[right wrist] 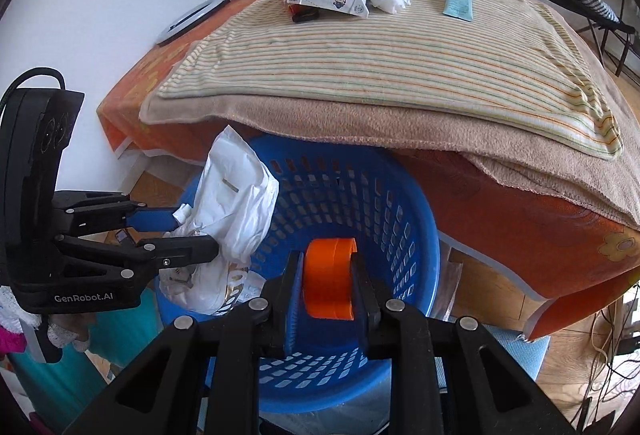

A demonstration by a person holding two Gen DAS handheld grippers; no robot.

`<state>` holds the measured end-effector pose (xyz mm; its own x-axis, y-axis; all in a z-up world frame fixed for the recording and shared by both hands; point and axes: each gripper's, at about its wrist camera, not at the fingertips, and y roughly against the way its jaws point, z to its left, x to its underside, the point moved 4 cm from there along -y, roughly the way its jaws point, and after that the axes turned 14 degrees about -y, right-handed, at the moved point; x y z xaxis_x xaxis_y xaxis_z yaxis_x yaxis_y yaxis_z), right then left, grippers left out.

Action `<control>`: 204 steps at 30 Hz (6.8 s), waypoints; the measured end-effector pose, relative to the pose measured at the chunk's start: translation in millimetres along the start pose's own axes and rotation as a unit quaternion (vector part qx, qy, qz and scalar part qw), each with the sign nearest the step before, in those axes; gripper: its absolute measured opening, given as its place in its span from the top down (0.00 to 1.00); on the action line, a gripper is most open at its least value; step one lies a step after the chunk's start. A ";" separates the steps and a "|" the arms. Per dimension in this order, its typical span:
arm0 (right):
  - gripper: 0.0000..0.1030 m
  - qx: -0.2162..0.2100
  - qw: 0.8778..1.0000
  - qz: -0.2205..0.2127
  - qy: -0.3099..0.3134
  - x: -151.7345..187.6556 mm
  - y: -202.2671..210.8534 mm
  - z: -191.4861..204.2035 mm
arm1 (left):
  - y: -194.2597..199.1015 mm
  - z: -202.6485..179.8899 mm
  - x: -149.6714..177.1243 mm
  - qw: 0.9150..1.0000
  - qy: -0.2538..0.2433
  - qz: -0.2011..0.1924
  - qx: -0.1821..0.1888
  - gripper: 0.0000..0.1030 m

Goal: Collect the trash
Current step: 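Open both tools to drop the cap and bag into the basket, then move both tools back over the items on the bed, then grasp the light-blue tube with the right tool while the left tool grasps the white ring band, then carry the blue tube and white ring band over the blue basket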

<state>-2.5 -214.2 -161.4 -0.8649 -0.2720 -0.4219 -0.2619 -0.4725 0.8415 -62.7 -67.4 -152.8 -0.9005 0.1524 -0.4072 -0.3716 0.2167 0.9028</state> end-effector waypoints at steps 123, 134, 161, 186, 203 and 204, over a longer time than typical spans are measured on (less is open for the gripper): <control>0.64 0.097 0.983 -0.098 -0.118 -326.4 -77.4 -100.5 | 11.5 176.0 -269.1 0.985 0.116 -0.114 -0.054 0.96; 0.84 0.090 0.984 -0.134 -0.081 -319.4 -42.1 -68.8 | 43.9 160.7 -266.9 0.983 0.098 -0.144 -0.062 0.96; 0.45 0.082 0.992 -0.067 -0.064 -318.6 -95.0 -80.2 | 71.1 142.3 -248.5 0.982 0.079 -0.156 -0.069 0.96; 0.64 0.072 0.989 -0.125 -0.016 -280.0 -16.8 -35.7 | 84.0 118.4 -226.8 0.984 0.047 -0.157 -0.075 0.96; 0.64 0.010 0.994 -0.104 0.018 -153.7 43.0 13.1 | 94.0 64.2 -147.0 0.989 0.000 -0.134 -0.066 0.96; 0.64 0.009 0.995 -0.102 0.020 -145.9 44.4 14.2 | 92.6 61.1 -140.6 0.989 -0.003 -0.131 -0.065 0.96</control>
<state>106.0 -183.6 -57.7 -0.7756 -0.2047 -0.5971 -0.4380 -0.5066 0.7426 43.2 -9.9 -20.4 -0.7684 0.1127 -0.6300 -0.6181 0.1244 0.7762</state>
